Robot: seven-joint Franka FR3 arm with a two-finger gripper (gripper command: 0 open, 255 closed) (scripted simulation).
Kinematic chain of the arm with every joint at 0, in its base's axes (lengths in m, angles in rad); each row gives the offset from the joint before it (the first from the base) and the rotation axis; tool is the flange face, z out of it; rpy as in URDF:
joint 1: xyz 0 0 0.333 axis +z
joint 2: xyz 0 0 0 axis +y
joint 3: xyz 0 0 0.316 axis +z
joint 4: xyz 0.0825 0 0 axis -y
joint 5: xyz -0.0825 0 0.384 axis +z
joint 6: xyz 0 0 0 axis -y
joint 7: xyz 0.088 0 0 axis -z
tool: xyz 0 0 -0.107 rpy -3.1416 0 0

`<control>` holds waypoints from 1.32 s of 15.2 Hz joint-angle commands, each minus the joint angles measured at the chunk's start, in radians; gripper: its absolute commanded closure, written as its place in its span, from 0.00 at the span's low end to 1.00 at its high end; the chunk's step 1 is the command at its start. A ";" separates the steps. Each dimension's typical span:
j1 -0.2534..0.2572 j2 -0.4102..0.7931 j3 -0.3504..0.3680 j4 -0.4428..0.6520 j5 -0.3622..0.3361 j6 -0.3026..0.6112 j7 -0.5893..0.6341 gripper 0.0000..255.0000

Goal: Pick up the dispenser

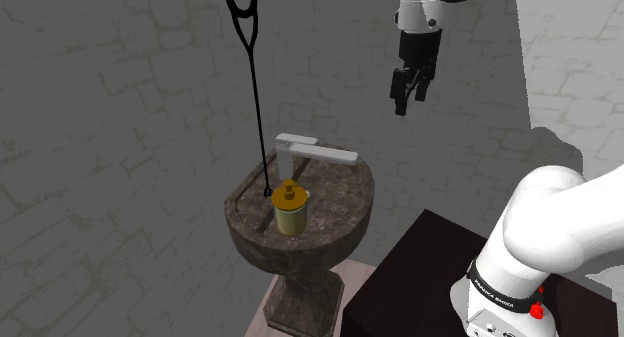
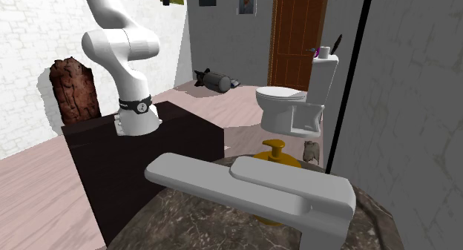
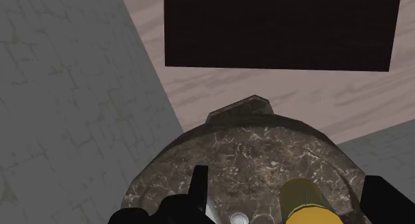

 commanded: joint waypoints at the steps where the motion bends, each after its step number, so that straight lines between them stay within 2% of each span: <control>1: 0.000 0.000 0.000 0.000 0.000 0.000 0.000 0.00; 10: 0.021 0.251 0.032 -0.024 0.050 0.250 0.061 0.00; 20: 0.044 0.596 0.065 0.074 0.087 0.474 0.112 0.00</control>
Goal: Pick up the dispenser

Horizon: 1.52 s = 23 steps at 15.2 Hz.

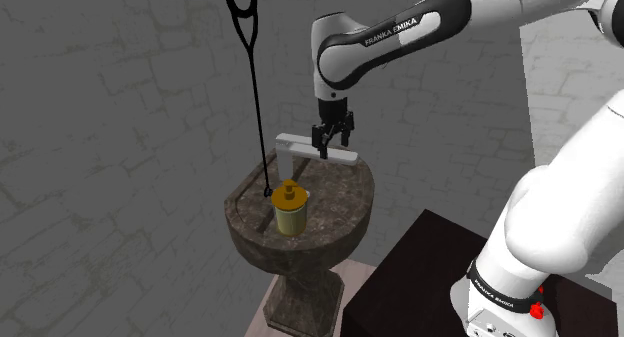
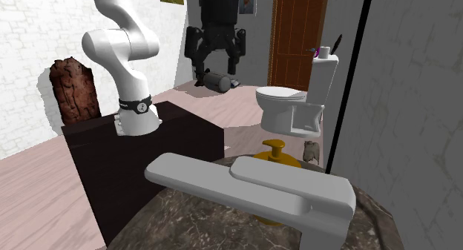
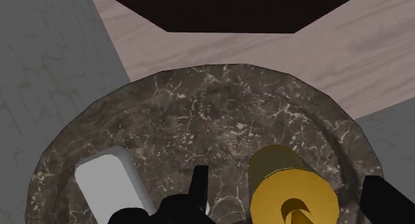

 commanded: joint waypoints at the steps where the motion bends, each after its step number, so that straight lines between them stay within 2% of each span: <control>1: 0.006 0.068 0.007 0.024 0.006 0.040 0.011 0.00; 8: 0.023 0.330 0.026 0.176 0.017 0.135 0.040 0.00; 14: 0.043 0.560 0.036 0.358 0.021 0.173 0.062 0.00; 23: 0.046 0.627 0.033 0.342 0.016 0.256 0.063 0.00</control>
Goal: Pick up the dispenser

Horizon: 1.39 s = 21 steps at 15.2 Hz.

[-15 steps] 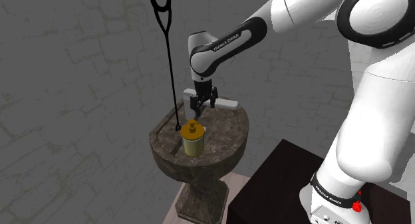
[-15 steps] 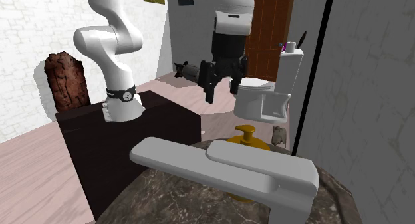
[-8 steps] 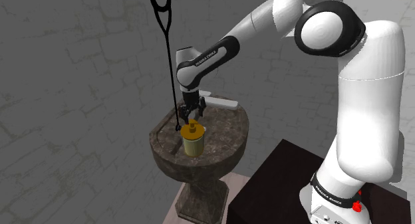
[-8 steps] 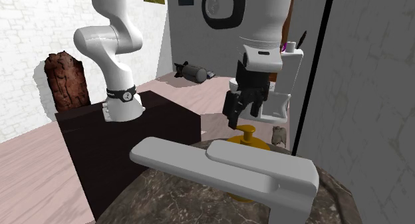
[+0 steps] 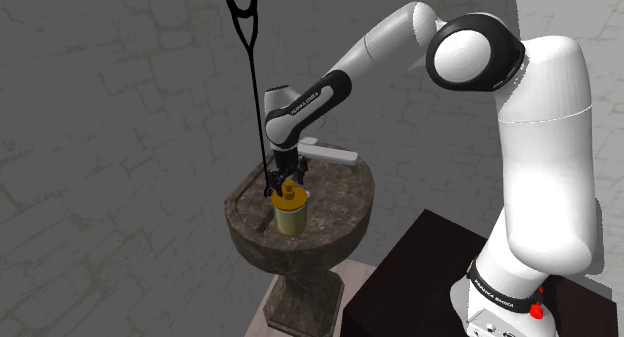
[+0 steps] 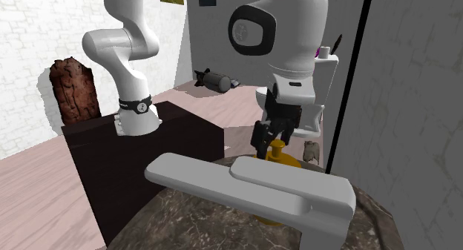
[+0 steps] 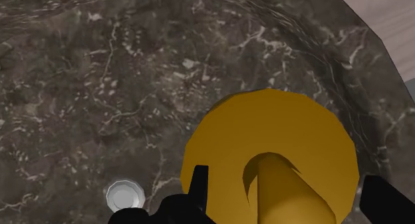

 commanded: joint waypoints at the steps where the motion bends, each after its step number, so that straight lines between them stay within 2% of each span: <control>1: 0.001 0.005 0.000 -0.001 0.000 0.007 0.001 0.00; 2: 0.000 0.004 0.000 -0.003 0.000 0.008 0.000 1.00; 11: 0.001 0.005 0.000 -0.001 0.000 0.007 0.001 1.00; 21: -0.003 -0.071 0.003 0.032 0.006 -0.102 0.000 1.00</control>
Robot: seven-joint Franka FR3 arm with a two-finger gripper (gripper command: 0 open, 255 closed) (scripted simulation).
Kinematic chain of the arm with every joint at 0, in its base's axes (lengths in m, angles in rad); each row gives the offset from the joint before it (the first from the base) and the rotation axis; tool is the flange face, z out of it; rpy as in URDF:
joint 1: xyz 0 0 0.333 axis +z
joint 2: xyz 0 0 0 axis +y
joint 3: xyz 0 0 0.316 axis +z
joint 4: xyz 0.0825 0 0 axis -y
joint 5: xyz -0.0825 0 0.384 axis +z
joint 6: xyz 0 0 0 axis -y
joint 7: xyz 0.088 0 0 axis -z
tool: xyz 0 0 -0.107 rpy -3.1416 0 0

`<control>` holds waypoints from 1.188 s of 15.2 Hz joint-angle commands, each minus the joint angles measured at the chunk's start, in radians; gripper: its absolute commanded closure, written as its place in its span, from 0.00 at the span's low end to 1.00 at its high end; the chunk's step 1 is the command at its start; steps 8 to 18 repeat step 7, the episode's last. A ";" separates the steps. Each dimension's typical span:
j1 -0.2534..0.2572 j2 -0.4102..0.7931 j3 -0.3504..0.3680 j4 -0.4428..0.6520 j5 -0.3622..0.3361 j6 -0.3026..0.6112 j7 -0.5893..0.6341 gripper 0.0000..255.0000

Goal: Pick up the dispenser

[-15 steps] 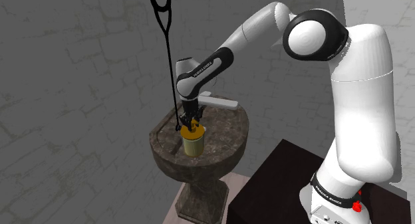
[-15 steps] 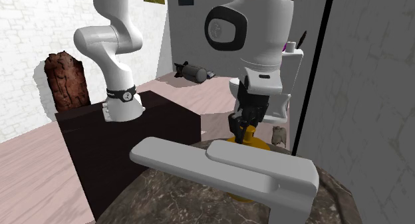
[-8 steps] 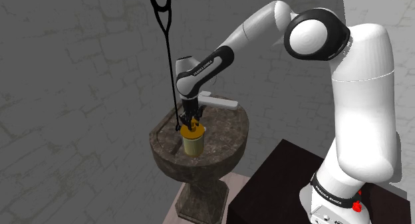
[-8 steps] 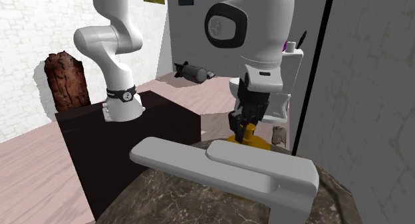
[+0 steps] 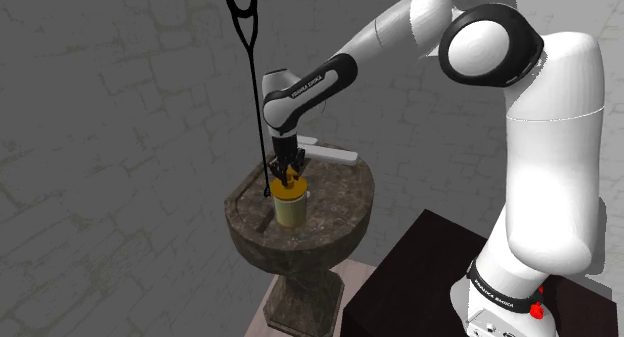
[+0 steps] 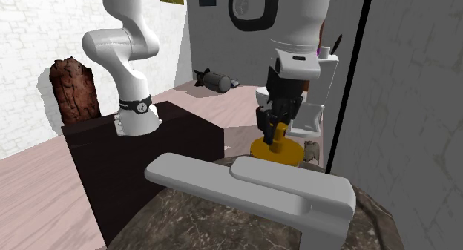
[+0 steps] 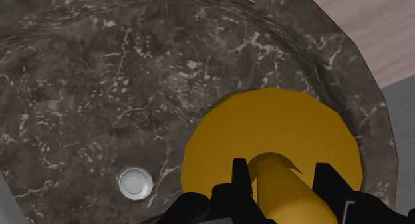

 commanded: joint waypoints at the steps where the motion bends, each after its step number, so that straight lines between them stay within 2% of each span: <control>1: 0.000 -0.016 0.001 0.005 0.002 -0.021 0.001 1.00; 5: -0.001 -0.041 0.002 0.026 0.004 -0.067 0.001 1.00; 18: -0.001 -0.042 0.002 0.027 0.004 -0.068 0.001 1.00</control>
